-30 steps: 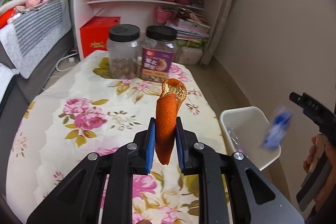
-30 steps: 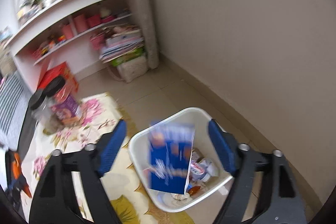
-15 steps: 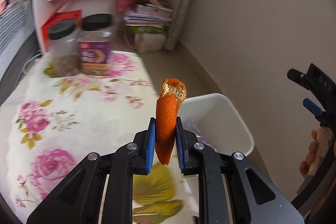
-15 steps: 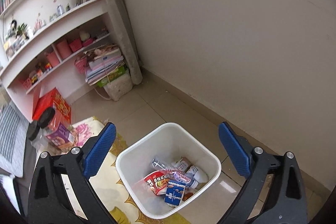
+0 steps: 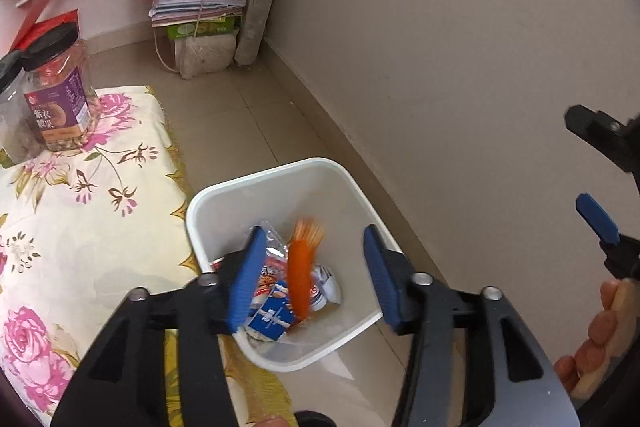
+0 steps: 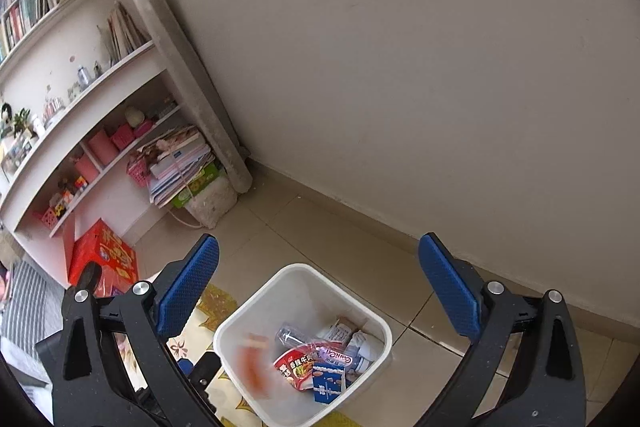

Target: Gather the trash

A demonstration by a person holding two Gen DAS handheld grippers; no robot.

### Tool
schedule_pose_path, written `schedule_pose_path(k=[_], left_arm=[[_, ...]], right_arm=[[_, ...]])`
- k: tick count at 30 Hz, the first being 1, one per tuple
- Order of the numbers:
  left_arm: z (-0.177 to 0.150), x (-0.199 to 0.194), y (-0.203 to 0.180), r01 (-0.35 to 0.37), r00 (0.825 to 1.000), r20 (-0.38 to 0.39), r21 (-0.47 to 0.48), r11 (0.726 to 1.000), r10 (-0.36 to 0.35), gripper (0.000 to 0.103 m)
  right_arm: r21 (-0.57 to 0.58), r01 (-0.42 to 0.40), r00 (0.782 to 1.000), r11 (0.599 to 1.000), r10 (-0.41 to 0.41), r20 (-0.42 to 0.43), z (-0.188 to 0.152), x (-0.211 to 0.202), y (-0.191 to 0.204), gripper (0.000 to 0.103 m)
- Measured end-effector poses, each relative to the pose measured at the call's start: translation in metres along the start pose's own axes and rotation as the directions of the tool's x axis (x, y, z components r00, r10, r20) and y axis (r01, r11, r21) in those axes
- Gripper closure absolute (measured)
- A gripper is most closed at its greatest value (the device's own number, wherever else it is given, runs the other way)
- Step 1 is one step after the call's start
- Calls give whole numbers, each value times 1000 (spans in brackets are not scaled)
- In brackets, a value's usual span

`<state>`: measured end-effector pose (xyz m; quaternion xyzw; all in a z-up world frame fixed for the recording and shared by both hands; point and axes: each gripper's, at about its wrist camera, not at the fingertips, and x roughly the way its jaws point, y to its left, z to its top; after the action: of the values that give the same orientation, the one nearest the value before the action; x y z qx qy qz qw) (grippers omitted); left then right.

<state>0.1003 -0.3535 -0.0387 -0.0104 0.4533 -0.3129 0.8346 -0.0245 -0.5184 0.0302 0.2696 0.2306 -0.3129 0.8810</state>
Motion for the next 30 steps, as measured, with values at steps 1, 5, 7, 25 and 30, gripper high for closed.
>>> schedule_pose_path(k=[1, 5, 7, 25, 30], left_arm=[[0, 0, -1, 0, 1000, -2, 0, 1000, 0, 51], [-7, -10, 2, -57, 998, 14, 33, 998, 57, 45], [-10, -21, 8, -104, 994, 39, 44, 994, 102, 40], [-54, -195, 117, -465, 805, 350, -131, 876, 480, 7], [-67, -227, 147, -513, 758, 370, -170, 841, 537, 7]], right_arm=[[3, -3, 1000, 1000, 3, 3, 1, 0, 1, 7], [-8, -15, 1000, 1000, 15, 17, -1, -3, 7, 7], [-35, -19, 999, 999, 20, 29, -3, -5, 15, 7], [-351, -62, 981, 934, 122, 152, -75, -80, 134, 7], [-401, -119, 985, 908, 160, 70, -111, -91, 159, 7]])
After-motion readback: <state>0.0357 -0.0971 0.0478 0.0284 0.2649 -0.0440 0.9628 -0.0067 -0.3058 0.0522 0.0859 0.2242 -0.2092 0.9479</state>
